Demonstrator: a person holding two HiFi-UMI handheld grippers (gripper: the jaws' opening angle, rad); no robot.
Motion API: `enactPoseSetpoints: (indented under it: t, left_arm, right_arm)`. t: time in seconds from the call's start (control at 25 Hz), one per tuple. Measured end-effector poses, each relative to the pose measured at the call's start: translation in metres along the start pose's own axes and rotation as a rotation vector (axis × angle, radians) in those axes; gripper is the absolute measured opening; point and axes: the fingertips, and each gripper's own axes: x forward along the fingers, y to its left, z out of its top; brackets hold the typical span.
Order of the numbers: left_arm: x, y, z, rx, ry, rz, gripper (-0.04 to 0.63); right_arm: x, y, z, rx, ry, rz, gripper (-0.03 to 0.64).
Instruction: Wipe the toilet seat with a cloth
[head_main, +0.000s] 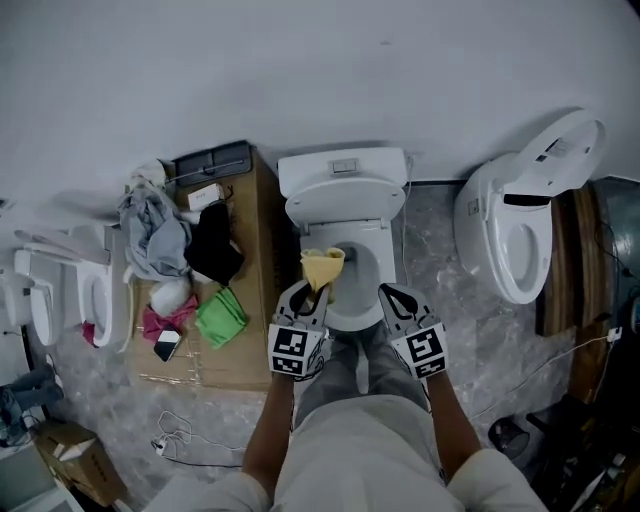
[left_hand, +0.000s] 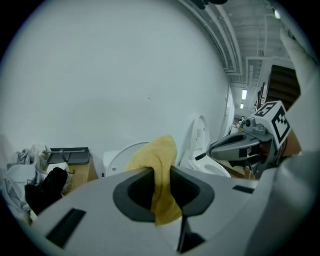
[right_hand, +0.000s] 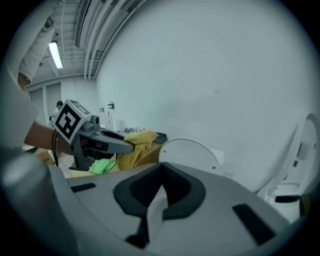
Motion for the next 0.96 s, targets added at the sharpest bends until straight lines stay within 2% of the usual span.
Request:
enactPoseSetpoints:
  t: [0.44,0.64,0.96]
  left_arm:
    - [-0.051,-0.02,0.039,0.039,-0.077,-0.023,0.083]
    - [-0.06,-0.024,0.053,0.064,-0.109,-0.027,0.083]
    - [-0.068,-0.032,0.05,0.057,-0.119,-0.026,0.083]
  right_arm:
    - [-0.042,0.015,0.052,-0.088,-0.068,-0.063,0.006]
    - [-0.048,0.022,0.058,-0.097,-0.087,-0.068,0.006]
    - [-0.057,0.031,0.064,-0.103,-0.106,-0.07,0.006]
